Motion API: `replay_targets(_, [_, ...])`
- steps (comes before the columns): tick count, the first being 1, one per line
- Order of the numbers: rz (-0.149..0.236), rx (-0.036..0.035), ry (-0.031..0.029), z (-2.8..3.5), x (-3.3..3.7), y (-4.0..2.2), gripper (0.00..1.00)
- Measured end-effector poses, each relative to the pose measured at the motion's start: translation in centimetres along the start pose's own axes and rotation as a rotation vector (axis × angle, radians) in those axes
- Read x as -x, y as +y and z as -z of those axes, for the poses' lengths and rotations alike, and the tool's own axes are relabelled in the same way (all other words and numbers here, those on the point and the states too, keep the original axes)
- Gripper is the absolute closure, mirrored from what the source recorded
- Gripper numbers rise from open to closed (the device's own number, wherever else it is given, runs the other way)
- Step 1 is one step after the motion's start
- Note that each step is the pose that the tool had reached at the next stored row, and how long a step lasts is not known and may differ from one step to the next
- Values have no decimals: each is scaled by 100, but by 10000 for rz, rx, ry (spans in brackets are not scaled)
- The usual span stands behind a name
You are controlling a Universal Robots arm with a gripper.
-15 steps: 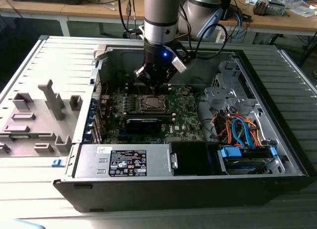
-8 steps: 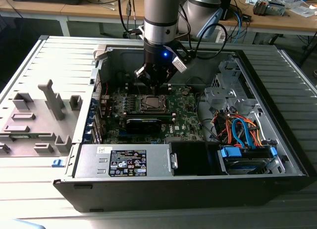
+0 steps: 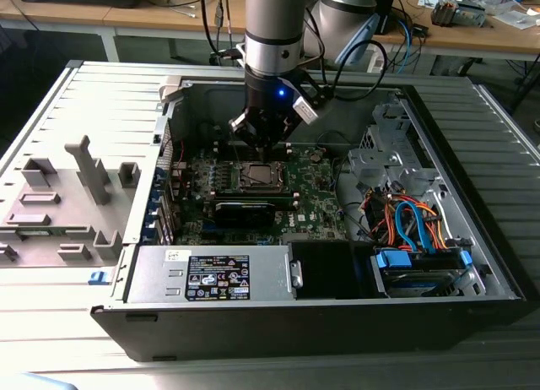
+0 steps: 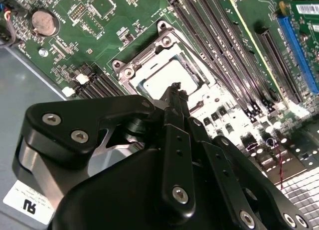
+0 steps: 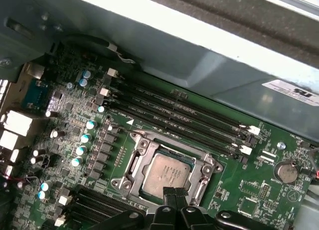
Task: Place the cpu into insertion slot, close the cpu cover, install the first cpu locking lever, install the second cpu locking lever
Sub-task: 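Install the first cpu locking lever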
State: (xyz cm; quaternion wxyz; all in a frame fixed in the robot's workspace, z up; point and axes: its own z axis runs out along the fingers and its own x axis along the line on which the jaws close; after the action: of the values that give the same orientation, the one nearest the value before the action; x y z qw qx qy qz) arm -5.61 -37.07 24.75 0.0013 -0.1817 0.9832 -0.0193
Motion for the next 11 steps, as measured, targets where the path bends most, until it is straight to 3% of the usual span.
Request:
replay_targets(5, [-1077, 5, 41, -12, 1, 0, 89])
replay_targets(11, [-1581, 4, 62, -16, 2, 0, 89])
